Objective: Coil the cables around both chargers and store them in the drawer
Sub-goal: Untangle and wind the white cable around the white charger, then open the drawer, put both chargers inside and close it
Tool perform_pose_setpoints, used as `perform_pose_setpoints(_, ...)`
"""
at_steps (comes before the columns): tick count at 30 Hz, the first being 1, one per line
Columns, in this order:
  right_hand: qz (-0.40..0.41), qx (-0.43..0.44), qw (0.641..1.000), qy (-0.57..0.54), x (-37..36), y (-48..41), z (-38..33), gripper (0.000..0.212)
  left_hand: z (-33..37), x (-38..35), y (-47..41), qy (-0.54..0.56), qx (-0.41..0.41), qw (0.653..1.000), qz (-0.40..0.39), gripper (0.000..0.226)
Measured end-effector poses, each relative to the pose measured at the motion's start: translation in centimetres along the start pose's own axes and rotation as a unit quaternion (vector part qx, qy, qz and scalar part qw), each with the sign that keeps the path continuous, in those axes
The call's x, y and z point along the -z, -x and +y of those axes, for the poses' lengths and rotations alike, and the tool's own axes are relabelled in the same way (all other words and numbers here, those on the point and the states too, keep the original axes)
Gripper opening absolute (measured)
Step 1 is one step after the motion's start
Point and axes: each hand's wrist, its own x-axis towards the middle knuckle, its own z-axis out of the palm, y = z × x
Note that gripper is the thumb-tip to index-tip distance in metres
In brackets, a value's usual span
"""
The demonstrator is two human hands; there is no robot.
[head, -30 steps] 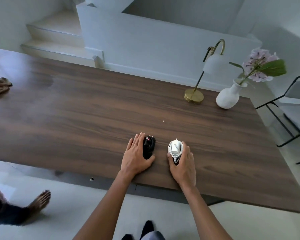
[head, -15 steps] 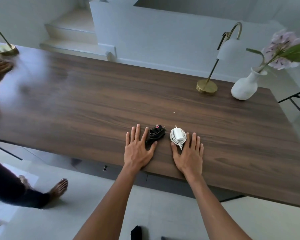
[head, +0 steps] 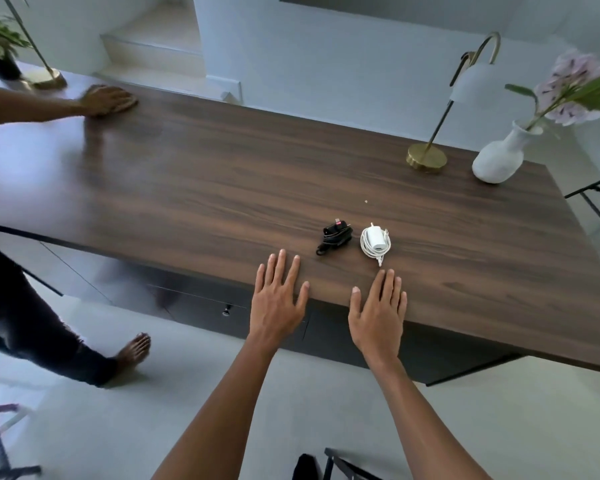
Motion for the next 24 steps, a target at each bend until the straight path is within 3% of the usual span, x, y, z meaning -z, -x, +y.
perform_pose_setpoints(4,0.02,0.035,0.998,-0.043,-1.2,5.0,-1.9,0.066,-2.8,0.0,4.2,0.005,-0.027,1.0,-0.002,0.061)
perform_pose_setpoints(7,0.018,0.071,0.993,-0.094,-2.7,8.5,-3.9,0.074,-5.9,-0.5,7.7,0.03,-0.023,0.999,-0.039,0.062)
perform_pose_setpoints(10,0.01,0.061,0.99,-0.13,-5.0,10.5,-5.7,0.077,-10.0,-2.4,11.0,0.044,0.045,0.994,-0.094,0.07)
perform_pose_setpoints(12,-0.042,0.057,0.987,-0.141,-8.2,12.4,-6.5,0.078,-13.1,-4.0,13.0,0.049,0.097,0.985,-0.131,0.08)
perform_pose_setpoints(18,-0.239,-0.044,0.952,-0.186,-19.9,16.9,-6.7,0.081,-20.1,-9.7,15.7,0.045,0.244,0.942,-0.227,0.069)
perform_pose_setpoints(24,-0.27,-0.167,0.897,-0.309,-29.2,13.3,-7.5,0.07,-25.1,-18.7,10.9,0.068,0.299,0.918,-0.252,0.064)
